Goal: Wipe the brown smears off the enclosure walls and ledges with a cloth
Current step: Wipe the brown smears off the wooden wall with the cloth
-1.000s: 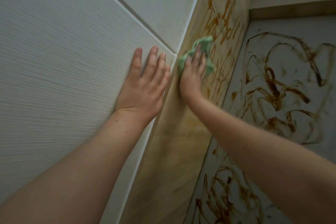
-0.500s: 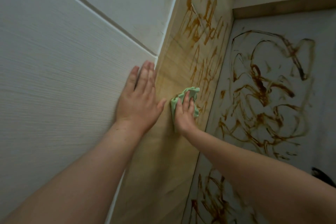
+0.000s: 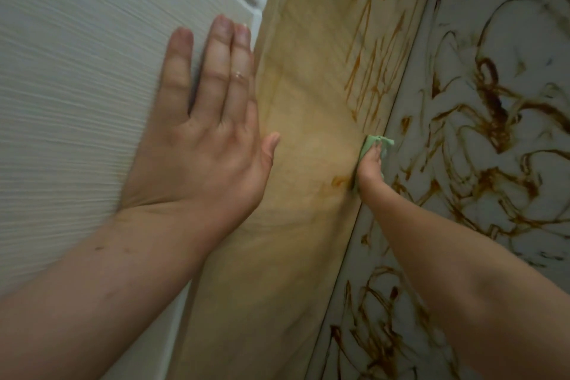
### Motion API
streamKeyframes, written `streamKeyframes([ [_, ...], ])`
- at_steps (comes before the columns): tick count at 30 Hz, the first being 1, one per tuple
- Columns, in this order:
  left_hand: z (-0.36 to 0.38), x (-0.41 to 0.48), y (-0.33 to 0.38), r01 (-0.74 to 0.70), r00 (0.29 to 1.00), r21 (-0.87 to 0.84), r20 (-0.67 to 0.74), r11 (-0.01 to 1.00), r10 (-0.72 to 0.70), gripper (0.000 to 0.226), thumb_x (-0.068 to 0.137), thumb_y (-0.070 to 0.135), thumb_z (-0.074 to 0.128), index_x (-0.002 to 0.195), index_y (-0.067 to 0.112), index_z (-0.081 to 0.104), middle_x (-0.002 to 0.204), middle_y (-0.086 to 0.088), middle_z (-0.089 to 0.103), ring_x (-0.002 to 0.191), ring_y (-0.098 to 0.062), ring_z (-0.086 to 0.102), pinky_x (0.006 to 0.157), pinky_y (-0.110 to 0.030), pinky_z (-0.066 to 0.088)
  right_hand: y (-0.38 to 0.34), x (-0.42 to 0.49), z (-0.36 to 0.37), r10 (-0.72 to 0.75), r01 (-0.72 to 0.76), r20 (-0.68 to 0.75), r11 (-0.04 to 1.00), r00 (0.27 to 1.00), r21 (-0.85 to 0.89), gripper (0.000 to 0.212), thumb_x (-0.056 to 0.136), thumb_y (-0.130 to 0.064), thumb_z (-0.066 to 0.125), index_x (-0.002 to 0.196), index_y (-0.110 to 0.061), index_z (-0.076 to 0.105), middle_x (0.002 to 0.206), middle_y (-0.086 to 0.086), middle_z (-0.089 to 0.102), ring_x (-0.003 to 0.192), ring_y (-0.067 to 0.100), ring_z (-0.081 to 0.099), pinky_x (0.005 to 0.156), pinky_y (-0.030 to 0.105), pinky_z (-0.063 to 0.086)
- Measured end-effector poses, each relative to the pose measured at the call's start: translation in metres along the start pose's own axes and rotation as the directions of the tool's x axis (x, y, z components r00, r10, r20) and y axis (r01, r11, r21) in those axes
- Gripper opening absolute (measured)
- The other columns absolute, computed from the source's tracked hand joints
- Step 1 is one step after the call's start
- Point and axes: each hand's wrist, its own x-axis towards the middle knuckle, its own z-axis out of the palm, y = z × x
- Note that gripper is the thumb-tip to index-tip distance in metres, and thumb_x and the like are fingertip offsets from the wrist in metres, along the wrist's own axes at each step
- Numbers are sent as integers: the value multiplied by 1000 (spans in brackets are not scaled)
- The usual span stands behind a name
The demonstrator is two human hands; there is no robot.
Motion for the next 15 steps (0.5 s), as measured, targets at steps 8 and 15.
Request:
streamKeyframes([
  [8,-12,4,-3,26,1000,-45,-10,999,-26,77,109,44,7,155,-18,7,166,-34,-7,155,-49,-8,122,-63,-12,15,-123,23,72,-74,24,995,997,70,60,109,-56,11,165,-37,4,174,-4,-2,160,22,-3,128,53,-1],
  [15,-13,4,-3,29,999,-58,-24,998,-30,77,109,43,9,155,-18,9,166,-35,-3,155,-49,-6,120,-63,-15,-62,-167,34,-594,594,32,805,804,10,58,106,-52,19,163,-44,6,173,-10,-4,158,14,-4,123,41,1],
])
